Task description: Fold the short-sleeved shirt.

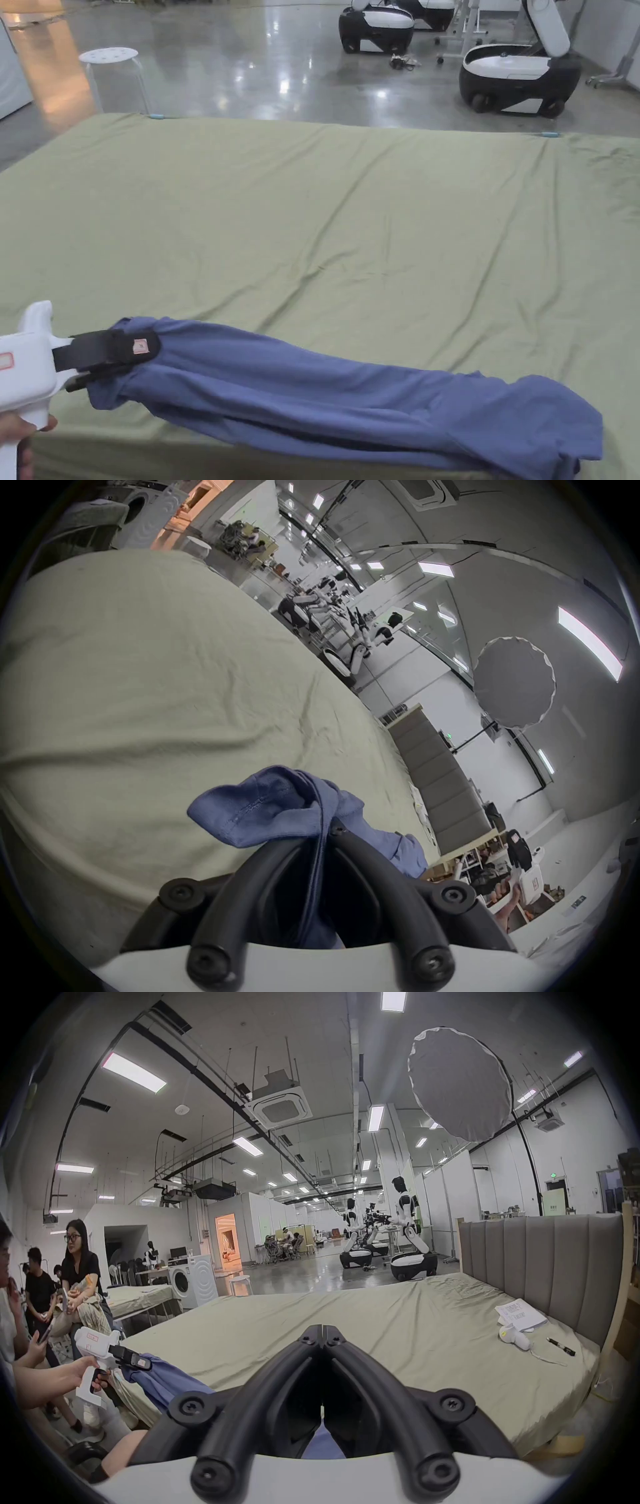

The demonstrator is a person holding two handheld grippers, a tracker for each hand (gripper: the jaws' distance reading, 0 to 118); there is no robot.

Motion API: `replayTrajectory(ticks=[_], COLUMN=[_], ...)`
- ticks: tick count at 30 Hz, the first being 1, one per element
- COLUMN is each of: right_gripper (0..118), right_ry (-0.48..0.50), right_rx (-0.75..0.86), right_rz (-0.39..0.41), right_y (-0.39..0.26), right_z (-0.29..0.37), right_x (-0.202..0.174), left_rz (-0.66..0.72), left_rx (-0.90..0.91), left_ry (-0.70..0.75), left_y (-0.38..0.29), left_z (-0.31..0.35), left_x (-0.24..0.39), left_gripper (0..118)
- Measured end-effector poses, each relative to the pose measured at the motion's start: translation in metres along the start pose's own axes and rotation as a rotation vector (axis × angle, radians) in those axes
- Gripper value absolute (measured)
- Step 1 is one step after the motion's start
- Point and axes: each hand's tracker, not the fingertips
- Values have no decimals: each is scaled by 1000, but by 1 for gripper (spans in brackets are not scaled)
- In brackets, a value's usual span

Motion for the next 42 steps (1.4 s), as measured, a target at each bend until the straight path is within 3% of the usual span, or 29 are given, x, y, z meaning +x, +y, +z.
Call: replayTrajectory(ticks=[3, 12, 19, 21, 25, 29, 31, 32, 33, 35, 37, 40, 42], right_gripper=[0, 0, 0, 0, 0, 0, 0, 0, 0, 0, 0, 0, 0], right_ry=[4, 12, 14, 16, 15, 19, 20, 21, 21, 25, 24, 24, 25], right_rx=[2, -10, 1, 1, 2, -9, -16, -21, -25, -32, -32, -33, -30], right_rz=[-20, -4, -20, -30, -39, -58, -66, -73, -78, -86, -85, -95, -102], right_y=[-1, -4, -2, -2, -4, -9, -11, -12, -13, -15, -16, -16, -16], right_z=[2, 4, 9, 10, 12, 14, 16, 18, 19, 21, 22, 22, 22], right_x=[4, 4, 4, 4, 8, 13, 15, 16, 17, 21, 23, 25, 26], left_rz=[17, -26, -88, -170, -155, -236, -216, -191, -173, -194, -249, -156, -117], left_rx=[24, -18, -156, -215, -293, -374, -363, -368, -366, -384, -315, -118, -73], left_ry=[90, 20, -34, 0, 15, 182, 184, 169, 158, 107, 53, -99, -118], left_y=[9, -1, -11, -23, -58, -89, -98, -104, -105, -104, -93, -76, -71], left_z=[9, -5, -78, -105, -165, -220, -232, -234, -234, -230, -207, -150, -119], left_x=[-9, 41, 128, 139, 146, 142, 138, 136, 135, 141, 149, 162, 162], left_gripper=[4, 4, 4, 5, 5, 8, 24, 41, 70, 100, 107, 107, 108])
